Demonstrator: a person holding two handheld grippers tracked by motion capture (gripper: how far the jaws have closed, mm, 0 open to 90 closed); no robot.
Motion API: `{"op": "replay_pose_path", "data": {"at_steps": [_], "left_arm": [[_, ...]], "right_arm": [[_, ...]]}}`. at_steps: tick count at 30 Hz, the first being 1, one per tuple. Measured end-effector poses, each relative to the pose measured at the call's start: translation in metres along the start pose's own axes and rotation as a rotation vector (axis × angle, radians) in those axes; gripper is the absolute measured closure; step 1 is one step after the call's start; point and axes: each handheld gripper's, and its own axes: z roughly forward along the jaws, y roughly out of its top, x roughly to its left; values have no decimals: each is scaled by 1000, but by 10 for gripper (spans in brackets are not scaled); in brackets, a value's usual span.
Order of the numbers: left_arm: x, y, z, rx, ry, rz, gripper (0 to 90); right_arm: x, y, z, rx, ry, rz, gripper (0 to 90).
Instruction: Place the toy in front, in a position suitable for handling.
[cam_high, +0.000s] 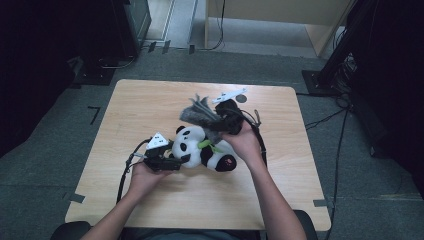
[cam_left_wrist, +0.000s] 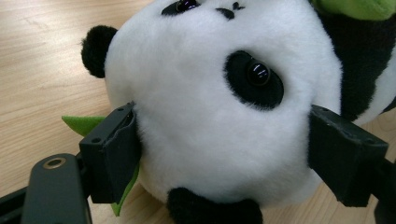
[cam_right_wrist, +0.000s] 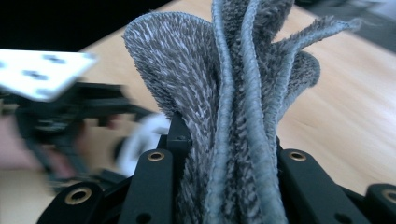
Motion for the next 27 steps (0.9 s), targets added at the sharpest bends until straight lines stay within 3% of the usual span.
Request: {"op": "replay_pose_path", "data": {"at_steps": [2, 7, 9, 14, 18, 20, 23, 25, 27], "left_arm": [[-1, 0, 0, -3, 5, 10, 178], [-5, 0, 1, 6, 17, 15, 230], [-4, -1, 2, 2, 18, 6, 252], [-6, 4, 4, 24, 25, 6, 288], [-5, 4, 4, 27, 20, 11, 286], [-5, 4, 4, 30, 20, 13, 286], [-5, 4, 4, 30, 17, 15, 285], [-5, 5, 4, 32, 20, 17, 283], [-5, 4, 4, 32, 17, 10, 278]], "right_arm": [[10, 1, 12, 23, 48, -23, 691], [22, -8, 50, 137, 65, -45, 690], [20, -13, 56, 121, 78, -44, 689], [10, -14, 50, 124, 58, -41, 685], [-1, -16, 44, 114, 52, -5, 678], [-10, -17, 39, 107, 11, 8, 681], [-26, -23, 31, 154, -105, 33, 697], [-36, -28, 25, 117, -64, 83, 697], [-37, -27, 18, 98, -92, 84, 698]]}}
